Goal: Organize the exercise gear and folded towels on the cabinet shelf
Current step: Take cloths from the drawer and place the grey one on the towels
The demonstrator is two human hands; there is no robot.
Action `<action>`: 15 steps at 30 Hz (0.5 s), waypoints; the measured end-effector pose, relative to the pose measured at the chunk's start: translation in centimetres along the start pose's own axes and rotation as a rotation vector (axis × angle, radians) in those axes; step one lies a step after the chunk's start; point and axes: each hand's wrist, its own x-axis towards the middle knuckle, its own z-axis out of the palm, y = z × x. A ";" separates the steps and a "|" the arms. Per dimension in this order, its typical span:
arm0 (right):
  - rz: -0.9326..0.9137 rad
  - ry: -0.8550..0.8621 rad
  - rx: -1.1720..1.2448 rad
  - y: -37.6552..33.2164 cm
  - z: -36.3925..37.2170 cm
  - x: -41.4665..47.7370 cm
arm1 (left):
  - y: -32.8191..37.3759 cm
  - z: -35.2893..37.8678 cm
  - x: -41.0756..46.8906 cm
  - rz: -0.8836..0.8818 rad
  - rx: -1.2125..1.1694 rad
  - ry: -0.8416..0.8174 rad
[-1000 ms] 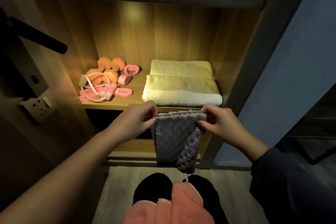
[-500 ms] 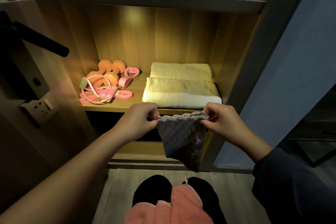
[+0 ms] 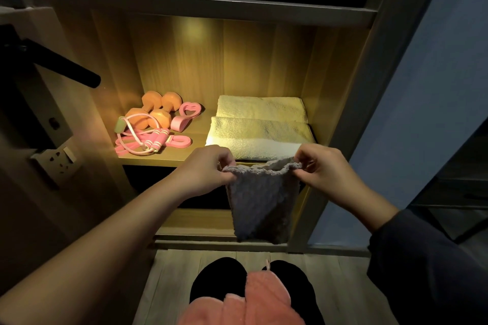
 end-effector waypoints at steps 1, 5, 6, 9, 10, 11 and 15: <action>0.007 0.008 0.012 0.0 -0.1 0.0 | 0.0 -0.1 0.1 -0.022 -0.061 -0.016; 0.096 0.011 0.112 -0.3 -0.5 0.2 | 0.3 -0.3 0.1 -0.106 -0.304 0.000; 0.140 0.010 0.175 -0.4 -0.5 0.3 | 0.5 -0.4 0.1 -0.119 -0.331 0.007; 0.288 -0.032 0.406 -0.7 -0.8 0.7 | 1.1 -0.5 0.2 -0.164 -0.460 0.050; 0.331 -0.059 0.478 -0.7 -0.9 0.8 | 1.2 -0.5 0.3 -0.193 -0.527 0.066; 0.369 -0.084 0.546 -0.8 -1.0 0.9 | 1.3 -0.4 0.5 -0.226 -0.591 0.079; 0.470 -0.131 0.827 -1.1 -0.4 1.1 | 2.3 0.6 1.2 -0.362 -0.787 0.141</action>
